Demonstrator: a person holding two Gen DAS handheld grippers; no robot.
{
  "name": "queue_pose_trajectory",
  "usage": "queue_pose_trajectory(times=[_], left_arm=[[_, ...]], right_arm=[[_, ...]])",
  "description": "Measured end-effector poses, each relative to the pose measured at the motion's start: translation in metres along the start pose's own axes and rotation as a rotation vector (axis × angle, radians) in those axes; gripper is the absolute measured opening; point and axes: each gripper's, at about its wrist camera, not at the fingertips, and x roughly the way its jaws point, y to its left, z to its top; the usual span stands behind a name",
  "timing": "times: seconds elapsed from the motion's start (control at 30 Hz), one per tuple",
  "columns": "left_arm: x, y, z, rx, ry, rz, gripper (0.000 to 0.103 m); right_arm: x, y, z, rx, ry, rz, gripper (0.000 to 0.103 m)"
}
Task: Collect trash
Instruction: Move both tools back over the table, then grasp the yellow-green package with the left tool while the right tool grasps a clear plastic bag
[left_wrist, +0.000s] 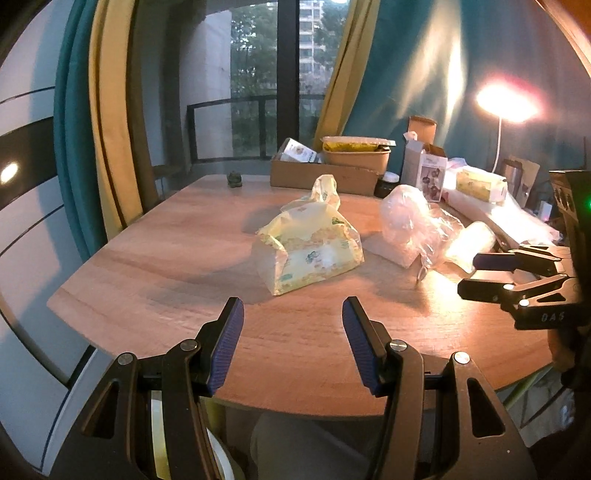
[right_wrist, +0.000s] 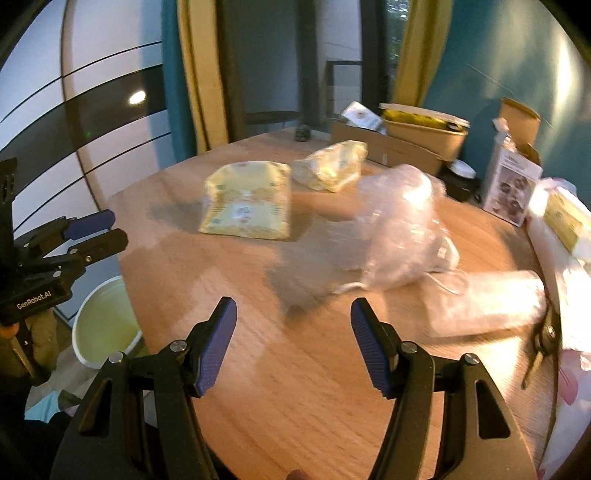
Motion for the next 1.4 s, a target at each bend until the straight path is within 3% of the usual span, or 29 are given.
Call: queue_pose_trajectory(times=[0.67, 1.0, 1.23, 1.4], left_arm=[[0.043, -0.025, 0.049, 0.073, 0.024, -0.058, 0.059], [0.083, -0.007, 0.073, 0.087, 0.037, -0.025, 0.059], [0.12, 0.013, 0.071, 0.06, 0.088, 0.002, 0.059], [0.138, 0.019, 0.067, 0.057, 0.12, -0.027, 0.059]], right_arm=[[-0.011, -0.069, 0.019, 0.108, -0.023, -0.098, 0.064], [0.006, -0.08, 0.047, 0.117, -0.033, -0.106, 0.064], [0.026, -0.086, 0.064, 0.107, -0.025, -0.113, 0.064], [0.044, -0.09, 0.075, 0.111, -0.013, -0.119, 0.064]])
